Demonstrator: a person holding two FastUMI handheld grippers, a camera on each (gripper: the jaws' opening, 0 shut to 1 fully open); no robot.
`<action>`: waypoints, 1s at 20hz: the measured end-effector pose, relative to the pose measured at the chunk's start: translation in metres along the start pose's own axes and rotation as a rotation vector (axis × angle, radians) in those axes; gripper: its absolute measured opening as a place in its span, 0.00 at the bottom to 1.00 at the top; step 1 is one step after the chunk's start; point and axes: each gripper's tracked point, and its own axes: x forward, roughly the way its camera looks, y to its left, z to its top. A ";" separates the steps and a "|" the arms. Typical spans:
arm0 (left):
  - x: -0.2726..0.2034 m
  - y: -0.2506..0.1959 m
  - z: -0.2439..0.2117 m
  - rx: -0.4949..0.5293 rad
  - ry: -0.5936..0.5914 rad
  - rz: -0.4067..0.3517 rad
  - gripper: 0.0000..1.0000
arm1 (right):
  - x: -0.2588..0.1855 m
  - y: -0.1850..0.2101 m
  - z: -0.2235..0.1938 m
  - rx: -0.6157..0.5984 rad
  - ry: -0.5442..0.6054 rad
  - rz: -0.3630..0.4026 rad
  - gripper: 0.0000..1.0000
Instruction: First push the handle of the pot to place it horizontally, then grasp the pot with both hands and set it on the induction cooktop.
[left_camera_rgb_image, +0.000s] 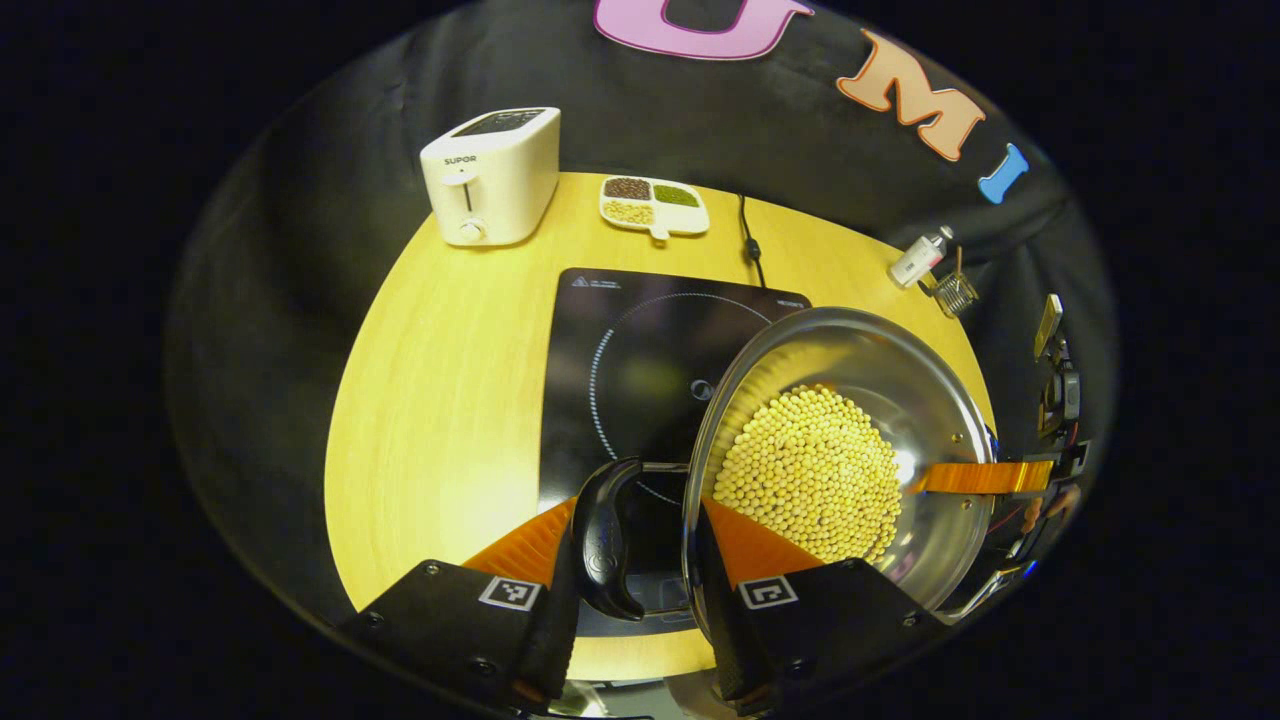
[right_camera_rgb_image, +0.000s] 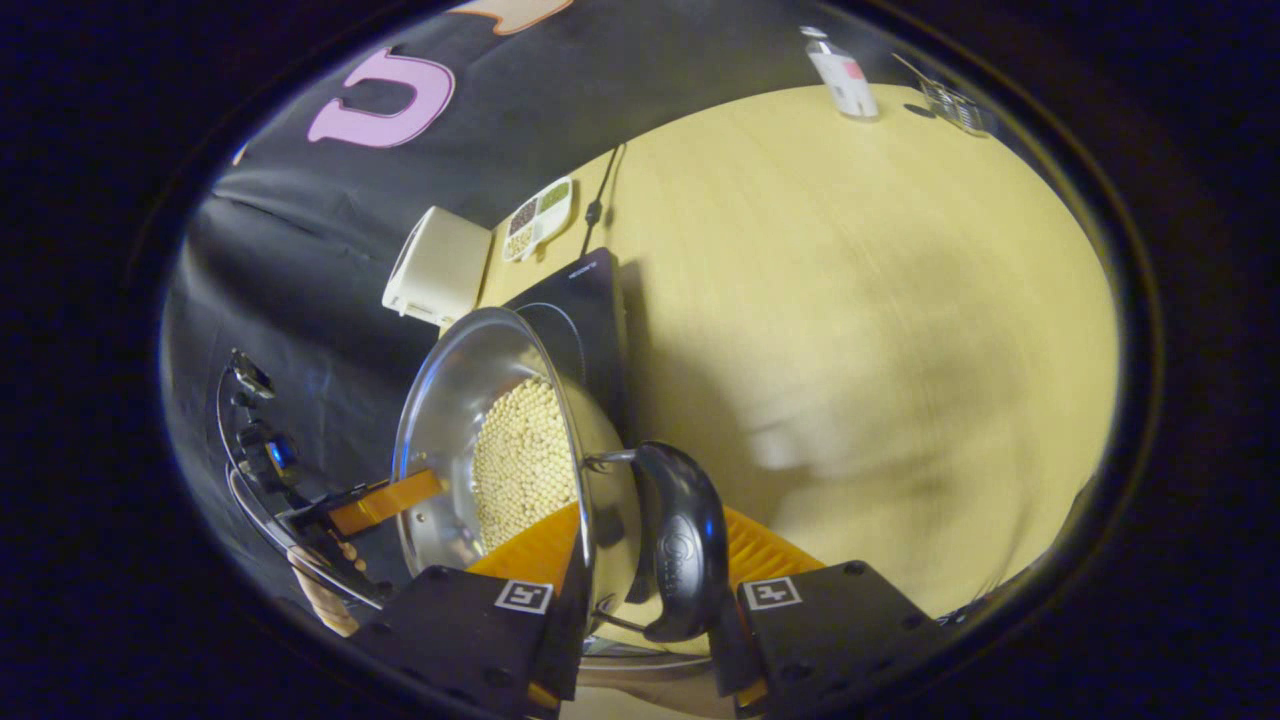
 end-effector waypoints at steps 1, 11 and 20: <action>0.001 0.006 0.005 0.001 -0.009 0.005 0.57 | 0.000 -0.001 0.004 -0.007 -0.006 0.006 0.54; 0.020 0.039 0.047 0.007 -0.106 0.038 0.57 | 0.014 0.009 0.044 -0.043 -0.093 0.032 0.54; 0.040 0.050 0.058 0.021 -0.105 0.059 0.58 | 0.047 0.007 0.057 -0.034 -0.113 0.017 0.54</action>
